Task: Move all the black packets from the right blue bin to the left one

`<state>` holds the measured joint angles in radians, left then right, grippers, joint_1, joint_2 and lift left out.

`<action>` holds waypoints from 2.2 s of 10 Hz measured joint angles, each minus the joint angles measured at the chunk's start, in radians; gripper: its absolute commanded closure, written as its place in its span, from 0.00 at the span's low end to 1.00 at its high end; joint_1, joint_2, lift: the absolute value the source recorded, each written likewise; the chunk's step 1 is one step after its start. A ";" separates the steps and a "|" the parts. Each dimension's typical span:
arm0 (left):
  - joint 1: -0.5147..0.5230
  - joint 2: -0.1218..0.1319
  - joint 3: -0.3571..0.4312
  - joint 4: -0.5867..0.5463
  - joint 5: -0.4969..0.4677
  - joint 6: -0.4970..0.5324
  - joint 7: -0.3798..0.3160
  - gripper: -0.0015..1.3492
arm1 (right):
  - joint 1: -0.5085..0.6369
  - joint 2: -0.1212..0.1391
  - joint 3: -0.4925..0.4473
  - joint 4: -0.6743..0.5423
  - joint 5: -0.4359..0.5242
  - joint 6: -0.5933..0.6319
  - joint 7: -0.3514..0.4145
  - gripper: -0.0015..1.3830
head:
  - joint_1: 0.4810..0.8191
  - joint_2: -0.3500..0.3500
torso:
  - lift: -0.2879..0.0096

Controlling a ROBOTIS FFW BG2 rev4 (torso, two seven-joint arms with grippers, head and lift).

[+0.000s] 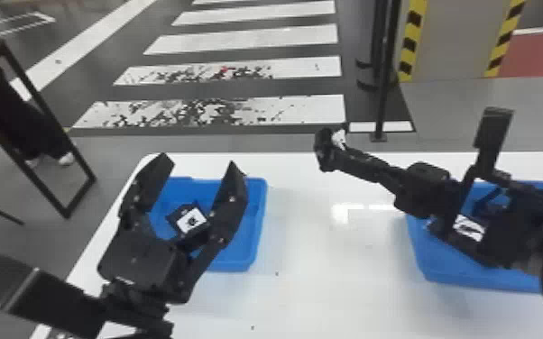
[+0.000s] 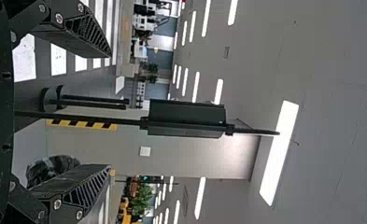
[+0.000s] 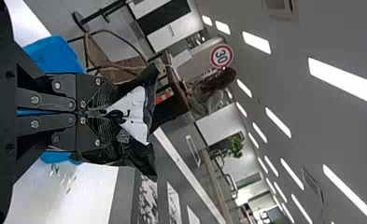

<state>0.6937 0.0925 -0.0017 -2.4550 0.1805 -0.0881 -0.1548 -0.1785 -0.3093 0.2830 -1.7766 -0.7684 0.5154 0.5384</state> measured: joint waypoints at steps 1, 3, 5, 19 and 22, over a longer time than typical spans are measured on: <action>-0.007 0.004 -0.010 0.000 -0.010 0.015 0.001 0.15 | -0.018 0.000 0.046 -0.005 -0.027 -0.017 0.000 0.83 | 0.49 0.84 | 0.50; -0.018 0.009 -0.020 0.000 -0.041 0.055 0.001 0.15 | -0.038 -0.001 0.122 -0.033 -0.073 -0.034 -0.001 0.83 | 0.48 0.89 | 0.50; -0.021 0.010 -0.022 -0.001 -0.048 0.069 0.001 0.15 | -0.051 -0.004 0.189 -0.048 -0.107 -0.039 -0.005 0.83 | 0.50 0.96 | 0.50; -0.018 0.007 -0.003 -0.007 -0.018 0.134 0.001 0.69 | -0.083 -0.031 0.361 -0.087 -0.140 -0.067 -0.015 0.83 | 0.61 1.00 | 0.50; 0.000 0.010 0.012 -0.078 -0.042 0.244 0.026 0.90 | -0.082 -0.031 0.361 -0.084 -0.144 -0.084 -0.015 0.83 | 0.60 1.00 | 0.50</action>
<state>0.6938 0.1028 0.0101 -2.5327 0.1381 0.1562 -0.1284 -0.2605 -0.3406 0.6442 -1.8609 -0.9123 0.4317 0.5231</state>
